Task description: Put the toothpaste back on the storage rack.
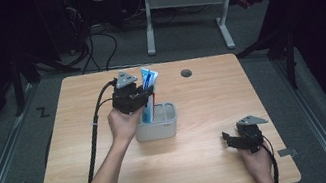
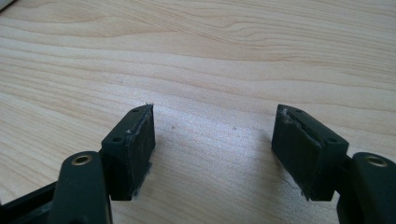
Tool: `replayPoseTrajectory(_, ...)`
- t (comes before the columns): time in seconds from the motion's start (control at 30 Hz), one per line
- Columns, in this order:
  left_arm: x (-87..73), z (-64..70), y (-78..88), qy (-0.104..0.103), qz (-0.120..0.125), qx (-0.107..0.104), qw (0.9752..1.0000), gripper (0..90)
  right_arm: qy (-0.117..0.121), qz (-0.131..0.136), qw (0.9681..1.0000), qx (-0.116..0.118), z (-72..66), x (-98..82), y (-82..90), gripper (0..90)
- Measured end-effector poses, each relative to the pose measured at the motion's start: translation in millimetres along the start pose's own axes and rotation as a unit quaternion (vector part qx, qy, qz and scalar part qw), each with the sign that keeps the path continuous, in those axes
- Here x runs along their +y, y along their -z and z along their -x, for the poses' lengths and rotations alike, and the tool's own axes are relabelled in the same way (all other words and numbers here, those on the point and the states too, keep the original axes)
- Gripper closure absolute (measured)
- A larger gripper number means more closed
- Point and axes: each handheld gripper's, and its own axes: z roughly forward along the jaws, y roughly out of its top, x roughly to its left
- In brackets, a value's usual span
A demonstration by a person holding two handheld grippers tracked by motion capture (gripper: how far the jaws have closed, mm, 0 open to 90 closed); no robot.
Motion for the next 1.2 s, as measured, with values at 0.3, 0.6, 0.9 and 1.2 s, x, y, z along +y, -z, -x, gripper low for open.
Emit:
replayPoseTrajectory(0.3, -8.0, 2.8, -8.9, -0.007, -0.018, 0.003, 0.9998, 74.1, -0.002, 0.001, 1.0, 0.001, 0.8, 0.2, -0.3, 30.6)
replayPoseTrajectory(0.6, -16.4, 0.5, -10.9, -0.004, -0.028, 0.001, 0.9996, 73.9, -0.001, 0.0, 1.0, -0.001, 0.2, 0.4, -0.4, 30.6)
replayPoseTrajectory(0.9, -24.4, 0.7, -16.0, -0.003, -0.041, -0.005, 0.9991, 73.8, -0.001, 0.0, 1.0, -0.001, 0.5, 0.7, -0.8, 30.6)
replayPoseTrajectory(1.2, -28.5, 4.2, -22.5, -0.008, -0.056, -0.012, 0.9983, 73.7, -0.001, 0.0, 1.0, -0.001, 0.3, 0.8, -0.8, 30.6)
